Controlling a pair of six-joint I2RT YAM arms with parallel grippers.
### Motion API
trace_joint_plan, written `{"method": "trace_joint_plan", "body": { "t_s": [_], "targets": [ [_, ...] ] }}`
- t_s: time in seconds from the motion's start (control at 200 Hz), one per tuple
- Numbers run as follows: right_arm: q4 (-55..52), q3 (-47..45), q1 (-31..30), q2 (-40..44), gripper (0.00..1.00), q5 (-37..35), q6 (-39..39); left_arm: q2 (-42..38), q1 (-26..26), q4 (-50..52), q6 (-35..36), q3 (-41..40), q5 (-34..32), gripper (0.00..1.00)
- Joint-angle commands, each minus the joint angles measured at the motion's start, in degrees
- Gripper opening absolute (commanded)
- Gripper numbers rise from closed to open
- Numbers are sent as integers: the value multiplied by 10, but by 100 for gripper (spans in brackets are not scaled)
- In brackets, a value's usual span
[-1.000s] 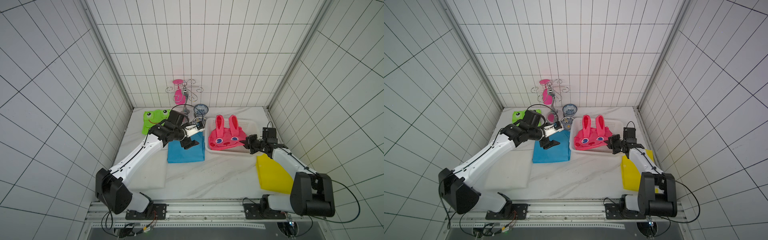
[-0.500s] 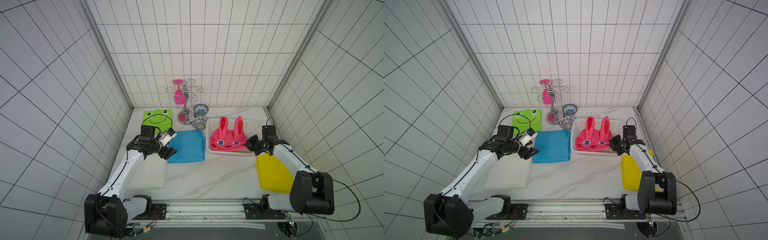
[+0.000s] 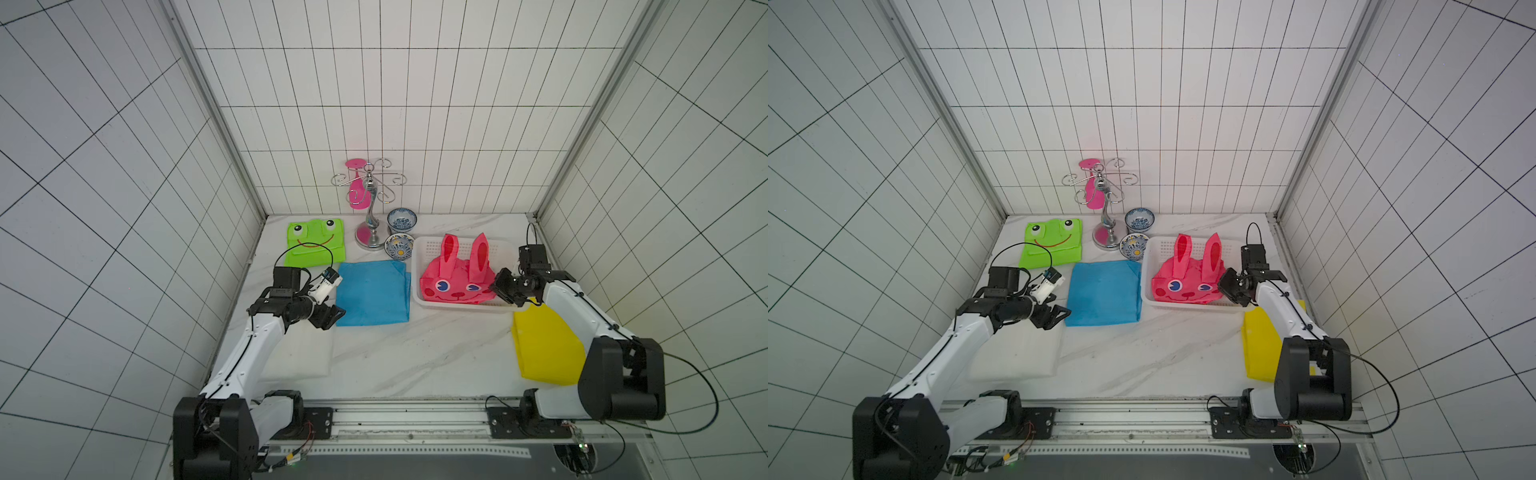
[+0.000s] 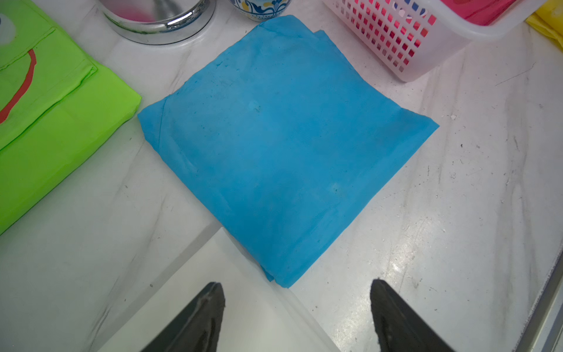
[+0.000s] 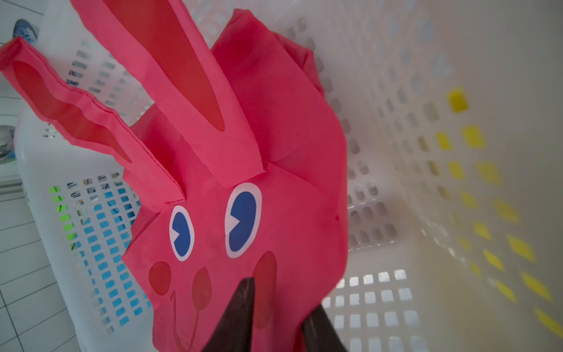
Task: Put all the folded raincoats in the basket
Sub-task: Place the raincoat in the basket.
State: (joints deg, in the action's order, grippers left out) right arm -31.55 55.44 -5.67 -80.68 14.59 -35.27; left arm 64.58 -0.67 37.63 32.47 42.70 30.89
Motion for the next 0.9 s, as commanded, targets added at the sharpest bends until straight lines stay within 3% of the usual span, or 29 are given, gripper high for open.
{"method": "trace_joint_plan", "body": {
  "t_s": [0.0, 0.24, 0.52, 0.63, 0.894],
  "targets": [
    [-76, 49, -7, 11, 31, -81, 36, -11, 3, -33, -18, -12, -3, 78],
    [-313, 210, -75, -21, 36, -198, 101, -9, 9, -72, -55, -36, -31, 78],
    [-431, 294, -163, -107, 34, -134, 181, -22, 24, -129, -110, -65, -67, 79],
    [-436, 292, -169, -131, 34, -99, 199, -20, 34, -140, -124, -66, -69, 79],
    [-429, 324, -163, -232, 31, -105, 222, -12, 37, -137, -131, -61, -65, 79]
  ]
}}
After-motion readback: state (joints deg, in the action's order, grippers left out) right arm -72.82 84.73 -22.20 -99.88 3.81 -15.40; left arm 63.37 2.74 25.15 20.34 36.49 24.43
